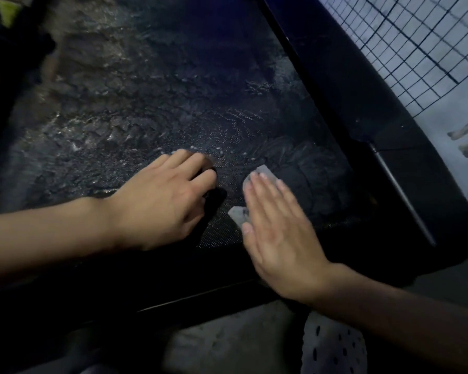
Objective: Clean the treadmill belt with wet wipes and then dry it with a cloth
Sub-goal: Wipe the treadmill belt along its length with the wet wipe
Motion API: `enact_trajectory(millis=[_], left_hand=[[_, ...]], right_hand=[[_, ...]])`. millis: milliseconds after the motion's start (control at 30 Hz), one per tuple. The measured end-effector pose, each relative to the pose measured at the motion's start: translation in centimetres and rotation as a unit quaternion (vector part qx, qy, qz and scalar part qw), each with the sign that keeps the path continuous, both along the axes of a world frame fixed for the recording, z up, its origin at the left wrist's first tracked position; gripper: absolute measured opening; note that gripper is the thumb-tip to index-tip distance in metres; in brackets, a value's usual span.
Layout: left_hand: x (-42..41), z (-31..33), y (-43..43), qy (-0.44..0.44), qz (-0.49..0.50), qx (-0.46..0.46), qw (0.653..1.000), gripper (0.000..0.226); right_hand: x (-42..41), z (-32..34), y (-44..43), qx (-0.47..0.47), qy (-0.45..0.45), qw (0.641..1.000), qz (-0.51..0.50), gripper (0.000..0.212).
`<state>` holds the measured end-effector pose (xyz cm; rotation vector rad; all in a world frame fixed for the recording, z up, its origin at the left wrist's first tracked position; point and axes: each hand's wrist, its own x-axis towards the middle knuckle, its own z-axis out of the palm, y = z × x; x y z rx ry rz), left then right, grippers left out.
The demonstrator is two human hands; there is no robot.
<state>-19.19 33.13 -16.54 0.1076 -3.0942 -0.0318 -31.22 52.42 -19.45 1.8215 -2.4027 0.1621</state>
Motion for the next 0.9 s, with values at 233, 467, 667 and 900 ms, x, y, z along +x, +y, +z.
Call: enact_trajectory(millis=[233,467,667,900], left_hand=[[1.1,-0.3,-0.6,0.009,0.035,-0.003,0.999,0.037],[3.3,-0.2,-2.1,0.022,0.081,0.006,0.996,0.037],[5.6,-0.2,-3.6,0.013,0.108,-0.007,0.994,0.040],[8.1,0.2,-4.8,0.003,0.120,0.012,0.993,0.043]], right_hand=[[-0.4,0.7,-1.9,0.034,0.013,0.997,0.063,0.063],[1.8,0.9,-4.0,0.036,0.018,0.984,0.172,0.061],[4.4,0.4,-5.8,0.031,0.001,0.969,0.244,0.060],[7.5,0.4,-8.5,0.037,-0.010,0.963,0.267,0.059]])
